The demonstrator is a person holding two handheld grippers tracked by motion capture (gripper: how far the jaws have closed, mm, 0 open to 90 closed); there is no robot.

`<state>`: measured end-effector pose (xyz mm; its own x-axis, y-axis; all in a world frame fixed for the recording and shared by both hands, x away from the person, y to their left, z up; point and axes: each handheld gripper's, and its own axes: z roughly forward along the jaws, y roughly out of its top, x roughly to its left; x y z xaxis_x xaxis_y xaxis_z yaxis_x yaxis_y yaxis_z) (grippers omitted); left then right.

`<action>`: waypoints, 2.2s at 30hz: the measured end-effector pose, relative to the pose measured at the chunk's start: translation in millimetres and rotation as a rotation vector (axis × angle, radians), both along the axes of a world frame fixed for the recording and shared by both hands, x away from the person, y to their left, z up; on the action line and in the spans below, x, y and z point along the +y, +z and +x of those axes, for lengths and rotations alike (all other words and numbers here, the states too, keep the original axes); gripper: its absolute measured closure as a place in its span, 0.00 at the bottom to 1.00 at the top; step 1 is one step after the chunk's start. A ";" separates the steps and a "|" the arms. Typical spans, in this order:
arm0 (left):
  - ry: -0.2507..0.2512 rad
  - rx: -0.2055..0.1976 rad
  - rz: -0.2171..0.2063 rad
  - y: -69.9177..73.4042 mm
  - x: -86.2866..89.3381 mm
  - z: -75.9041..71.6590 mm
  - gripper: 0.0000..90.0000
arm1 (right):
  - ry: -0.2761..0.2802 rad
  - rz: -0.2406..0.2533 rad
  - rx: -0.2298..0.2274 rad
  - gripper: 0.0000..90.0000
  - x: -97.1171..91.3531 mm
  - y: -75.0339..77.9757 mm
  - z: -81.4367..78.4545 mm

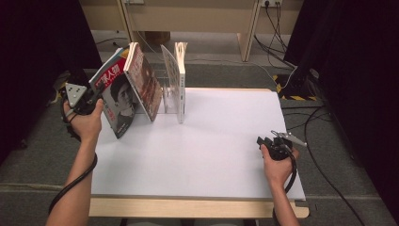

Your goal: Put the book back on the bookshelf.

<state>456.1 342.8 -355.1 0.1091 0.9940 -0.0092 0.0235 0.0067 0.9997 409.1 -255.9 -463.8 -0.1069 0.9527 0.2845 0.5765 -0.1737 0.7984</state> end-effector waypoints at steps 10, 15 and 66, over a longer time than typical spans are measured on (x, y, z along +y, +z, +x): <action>-0.035 0.014 -0.080 -5.4 7.9 -10.7 0.94 | 0.009 -0.006 -0.005 0.70 1.8 -0.7 1.5; -0.046 0.018 -0.107 -3.9 6.9 -8.3 0.90 | 0.000 0.004 -0.002 0.70 -1.7 0.0 0.3; -0.029 0.065 -0.157 10.9 8.3 6.0 0.96 | 0.008 0.016 0.021 0.70 -2.5 -3.5 0.8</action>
